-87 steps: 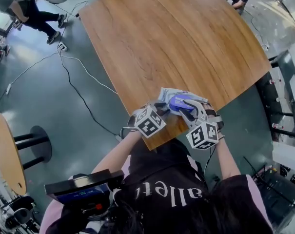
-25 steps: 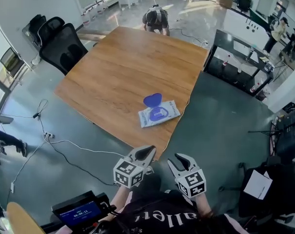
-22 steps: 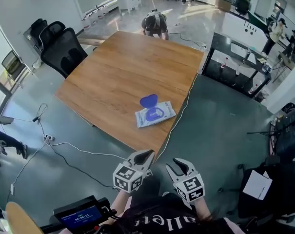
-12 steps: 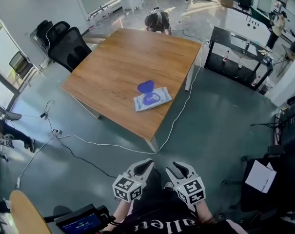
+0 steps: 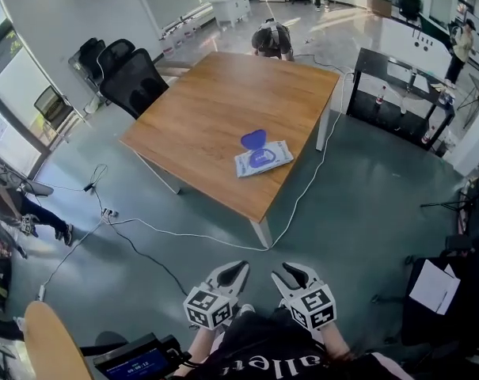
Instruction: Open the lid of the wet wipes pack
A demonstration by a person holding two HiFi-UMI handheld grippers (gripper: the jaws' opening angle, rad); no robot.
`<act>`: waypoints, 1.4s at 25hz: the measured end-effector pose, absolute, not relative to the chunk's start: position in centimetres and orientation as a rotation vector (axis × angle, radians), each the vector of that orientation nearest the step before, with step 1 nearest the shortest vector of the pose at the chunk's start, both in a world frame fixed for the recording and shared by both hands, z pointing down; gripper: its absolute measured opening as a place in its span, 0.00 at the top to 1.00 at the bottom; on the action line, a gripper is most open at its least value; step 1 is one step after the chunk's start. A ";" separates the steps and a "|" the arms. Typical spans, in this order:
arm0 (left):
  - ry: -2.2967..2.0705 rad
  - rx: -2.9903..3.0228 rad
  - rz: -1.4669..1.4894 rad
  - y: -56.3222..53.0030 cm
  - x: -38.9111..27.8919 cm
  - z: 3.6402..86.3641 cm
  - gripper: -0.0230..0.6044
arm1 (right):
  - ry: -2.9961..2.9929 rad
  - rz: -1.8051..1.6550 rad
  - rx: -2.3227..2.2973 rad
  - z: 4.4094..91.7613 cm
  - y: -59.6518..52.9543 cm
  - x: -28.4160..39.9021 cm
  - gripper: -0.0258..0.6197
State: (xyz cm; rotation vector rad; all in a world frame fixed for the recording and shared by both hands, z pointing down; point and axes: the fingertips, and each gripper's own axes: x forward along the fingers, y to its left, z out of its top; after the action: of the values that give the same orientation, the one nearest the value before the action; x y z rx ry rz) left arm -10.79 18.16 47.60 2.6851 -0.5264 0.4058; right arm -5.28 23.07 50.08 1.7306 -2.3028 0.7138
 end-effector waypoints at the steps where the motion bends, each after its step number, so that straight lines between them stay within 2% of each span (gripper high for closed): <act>1: -0.524 2.690 0.404 18.1 -10.9 47.5 0.94 | -2.302 0.716 1.741 49.9 23.0 -5.4 0.74; 21: -0.332 2.767 0.423 18.8 -18.4 46.8 0.94 | -2.269 0.788 1.858 47.7 22.3 -14.9 0.76; 35: -0.246 2.761 0.434 19.2 -19.4 47.4 0.94 | -2.213 0.825 1.881 48.5 23.2 -16.3 0.76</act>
State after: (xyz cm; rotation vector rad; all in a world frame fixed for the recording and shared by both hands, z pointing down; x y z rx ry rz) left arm -19.40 19.21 47.41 2.7611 -0.2461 0.4339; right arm -16.33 23.24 48.46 1.8814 -2.2128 0.8253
